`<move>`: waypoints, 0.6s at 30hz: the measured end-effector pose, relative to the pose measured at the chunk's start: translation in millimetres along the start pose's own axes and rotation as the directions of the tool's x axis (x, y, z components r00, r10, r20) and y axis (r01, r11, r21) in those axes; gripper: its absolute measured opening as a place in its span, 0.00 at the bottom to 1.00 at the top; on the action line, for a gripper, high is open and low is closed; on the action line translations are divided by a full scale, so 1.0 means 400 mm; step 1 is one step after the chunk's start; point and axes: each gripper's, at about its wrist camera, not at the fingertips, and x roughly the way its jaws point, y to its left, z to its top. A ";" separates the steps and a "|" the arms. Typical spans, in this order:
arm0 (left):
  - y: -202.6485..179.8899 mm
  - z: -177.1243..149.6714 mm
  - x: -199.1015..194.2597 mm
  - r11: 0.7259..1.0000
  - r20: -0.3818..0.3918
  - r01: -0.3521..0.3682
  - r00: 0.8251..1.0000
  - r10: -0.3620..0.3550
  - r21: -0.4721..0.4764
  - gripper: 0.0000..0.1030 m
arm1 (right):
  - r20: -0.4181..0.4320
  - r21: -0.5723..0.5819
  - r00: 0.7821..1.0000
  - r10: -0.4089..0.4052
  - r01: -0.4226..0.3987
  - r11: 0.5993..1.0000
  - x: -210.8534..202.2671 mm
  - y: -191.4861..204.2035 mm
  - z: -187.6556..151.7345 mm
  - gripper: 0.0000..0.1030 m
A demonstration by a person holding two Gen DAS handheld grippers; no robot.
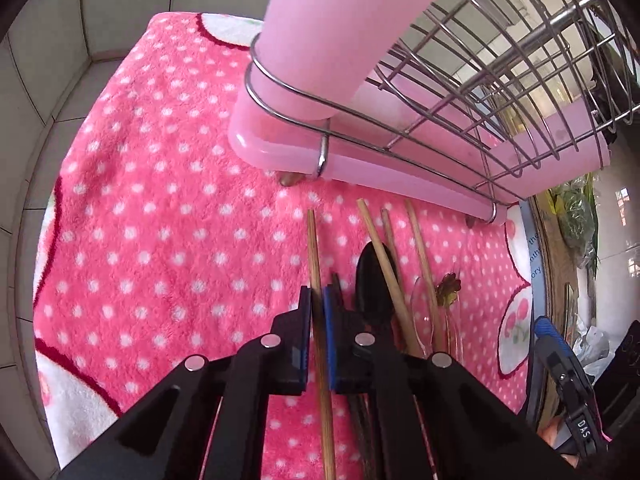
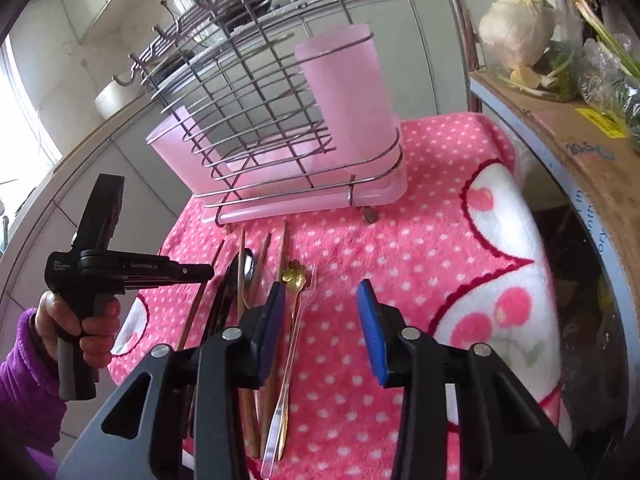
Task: Organize utensils
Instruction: 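Lower the left tool to a wooden chopstick while the right tool lowers to the clear plastic spoon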
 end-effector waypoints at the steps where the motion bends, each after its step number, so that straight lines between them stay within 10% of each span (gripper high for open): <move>1: 0.008 -0.001 -0.010 1.000 0.010 -0.006 1.000 0.006 0.004 0.05 | -0.022 -0.003 1.000 0.003 -0.003 1.000 0.018 0.005 0.000 0.31; 18: 0.055 0.007 -0.017 0.992 -0.008 -0.095 0.995 0.096 0.080 0.07 | -0.245 0.004 0.969 -0.016 0.017 1.000 0.189 0.043 -0.026 0.04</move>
